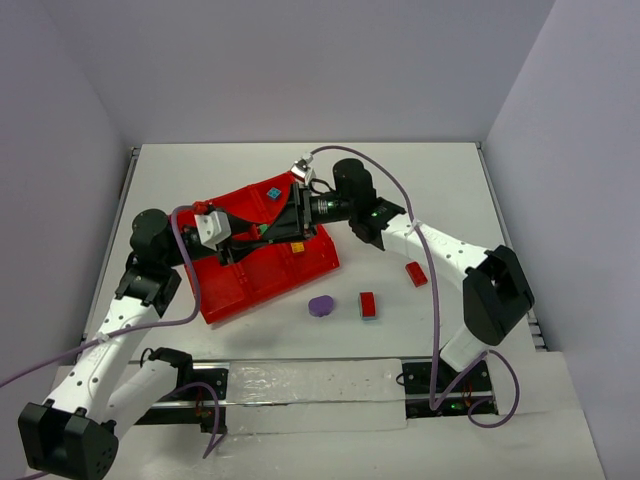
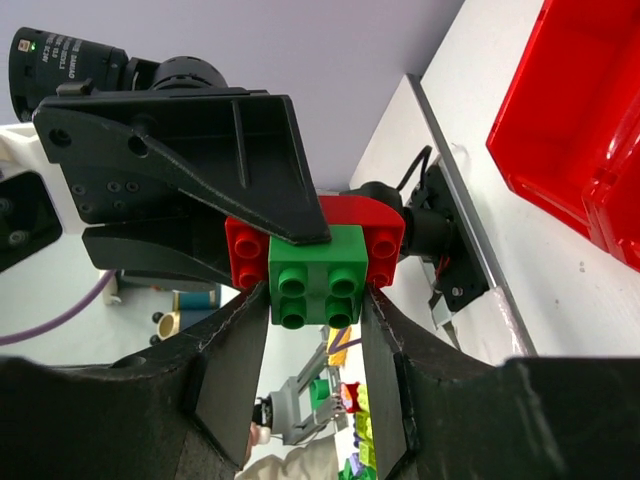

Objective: Sort the legos into containers by color

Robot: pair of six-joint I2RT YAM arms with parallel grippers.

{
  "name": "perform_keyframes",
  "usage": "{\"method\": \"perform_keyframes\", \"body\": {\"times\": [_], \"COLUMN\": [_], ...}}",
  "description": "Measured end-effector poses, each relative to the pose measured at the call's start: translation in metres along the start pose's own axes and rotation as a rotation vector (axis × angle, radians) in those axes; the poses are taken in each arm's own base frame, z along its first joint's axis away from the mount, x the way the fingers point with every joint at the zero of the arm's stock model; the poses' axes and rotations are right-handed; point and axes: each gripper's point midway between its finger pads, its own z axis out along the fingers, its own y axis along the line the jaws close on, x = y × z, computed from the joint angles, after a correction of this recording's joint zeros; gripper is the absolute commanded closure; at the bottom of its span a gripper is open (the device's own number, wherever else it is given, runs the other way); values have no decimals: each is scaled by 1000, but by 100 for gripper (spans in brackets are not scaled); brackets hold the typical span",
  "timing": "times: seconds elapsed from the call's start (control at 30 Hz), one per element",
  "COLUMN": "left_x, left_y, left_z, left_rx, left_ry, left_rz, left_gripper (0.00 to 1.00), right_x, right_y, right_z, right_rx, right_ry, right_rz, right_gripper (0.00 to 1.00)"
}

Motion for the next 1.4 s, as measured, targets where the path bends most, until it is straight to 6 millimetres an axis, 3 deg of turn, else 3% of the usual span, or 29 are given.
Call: {"method": "perform_keyframes", "body": {"times": [0.57,0.7,1.0,1.13,1.2,1.4], "left_x": [0,1,-1,0,0,0], "left_y": [-5,-7,-7,-6,-6,-6], "left_z": [-6,-6,-7,-7,-7,-7], "left_rx": [4,8,6,2,2,0], "left_ry": [14,17,15,18,18,22], "left_rz": [52,51,59,57,56,44], "left_gripper": [100,100,100,99,92,54], "right_x": [-3,-5,-4,-5,-5,-5], "right_y": [1,1,1,1,0,0], "right_z": [6,7,8,8,8,9], "right_rx": [-50,-55,-57,-56,-56,-54], "right_ry": [16,13,14,12,12,10], "right_rz": [16,19,15,15,15,14], "right_gripper": [50,53,94,100,100,100]}}
